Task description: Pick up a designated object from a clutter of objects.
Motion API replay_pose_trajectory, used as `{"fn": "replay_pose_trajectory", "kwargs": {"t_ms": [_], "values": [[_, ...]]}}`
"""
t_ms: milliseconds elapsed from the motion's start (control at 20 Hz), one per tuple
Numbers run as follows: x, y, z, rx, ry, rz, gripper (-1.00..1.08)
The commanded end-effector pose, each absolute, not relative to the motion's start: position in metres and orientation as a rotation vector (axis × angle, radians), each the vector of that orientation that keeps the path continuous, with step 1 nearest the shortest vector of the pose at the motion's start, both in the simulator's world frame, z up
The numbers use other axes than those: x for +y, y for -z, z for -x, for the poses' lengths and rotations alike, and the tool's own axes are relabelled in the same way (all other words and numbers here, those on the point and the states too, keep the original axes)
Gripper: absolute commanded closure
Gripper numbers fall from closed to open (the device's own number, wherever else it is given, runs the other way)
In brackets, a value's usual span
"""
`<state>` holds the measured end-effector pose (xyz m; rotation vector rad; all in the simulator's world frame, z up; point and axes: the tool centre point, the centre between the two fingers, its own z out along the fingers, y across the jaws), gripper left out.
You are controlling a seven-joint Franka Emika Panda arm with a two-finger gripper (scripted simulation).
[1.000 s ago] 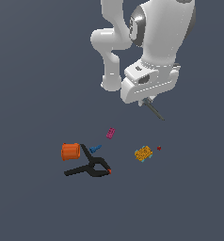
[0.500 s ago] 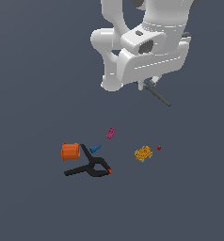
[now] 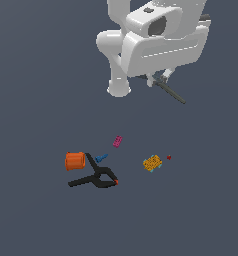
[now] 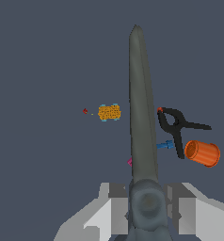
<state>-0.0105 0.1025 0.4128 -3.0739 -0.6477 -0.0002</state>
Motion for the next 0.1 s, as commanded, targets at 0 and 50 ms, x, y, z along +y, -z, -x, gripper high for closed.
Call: {"fn": "replay_pose_trajectory", "kwargs": {"t_ms": [0, 50], "values": [[0.1021, -0.4160, 0.0096, -0.648, 0.000, 3.074, 1.08], [0.1021, -0.4162, 0.0095, -0.648, 0.000, 3.074, 1.08]]}}
